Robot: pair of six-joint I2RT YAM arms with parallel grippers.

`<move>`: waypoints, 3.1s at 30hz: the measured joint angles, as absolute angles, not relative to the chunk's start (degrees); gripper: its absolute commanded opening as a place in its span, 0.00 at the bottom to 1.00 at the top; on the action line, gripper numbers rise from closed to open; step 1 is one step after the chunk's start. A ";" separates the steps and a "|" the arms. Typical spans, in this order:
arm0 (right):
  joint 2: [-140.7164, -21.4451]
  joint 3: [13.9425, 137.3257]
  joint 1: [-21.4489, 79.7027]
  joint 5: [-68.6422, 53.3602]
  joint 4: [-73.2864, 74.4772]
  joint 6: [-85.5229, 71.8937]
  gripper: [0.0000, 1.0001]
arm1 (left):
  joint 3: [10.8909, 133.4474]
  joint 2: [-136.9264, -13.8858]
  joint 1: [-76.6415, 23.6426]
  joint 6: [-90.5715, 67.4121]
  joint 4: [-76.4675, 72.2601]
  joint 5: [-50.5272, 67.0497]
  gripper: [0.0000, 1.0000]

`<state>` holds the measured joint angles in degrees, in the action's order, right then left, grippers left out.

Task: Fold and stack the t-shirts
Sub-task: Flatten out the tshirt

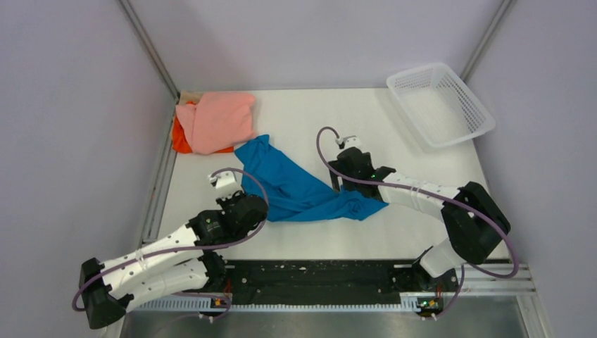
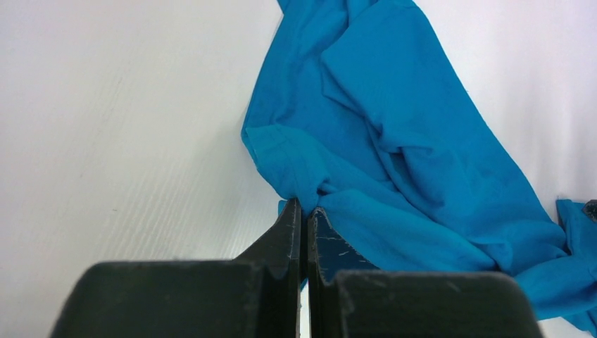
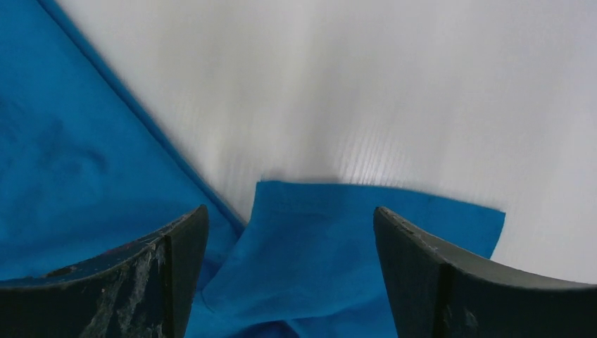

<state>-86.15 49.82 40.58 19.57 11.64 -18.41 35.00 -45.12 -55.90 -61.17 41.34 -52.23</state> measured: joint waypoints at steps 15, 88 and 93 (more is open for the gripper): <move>-86.19 41.41 40.77 22.83 11.90 -26.13 0.69 | 35.00 -42.15 -55.92 -61.43 41.58 -53.47 0.00; -88.01 66.94 29.61 40.07 -8.56 2.28 0.00 | 76.69 -98.39 -21.50 -33.12 14.76 -33.30 0.00; -101.91 75.18 27.18 39.42 -10.44 2.00 0.00 | 89.25 -111.63 -17.85 -34.46 14.61 -27.77 0.02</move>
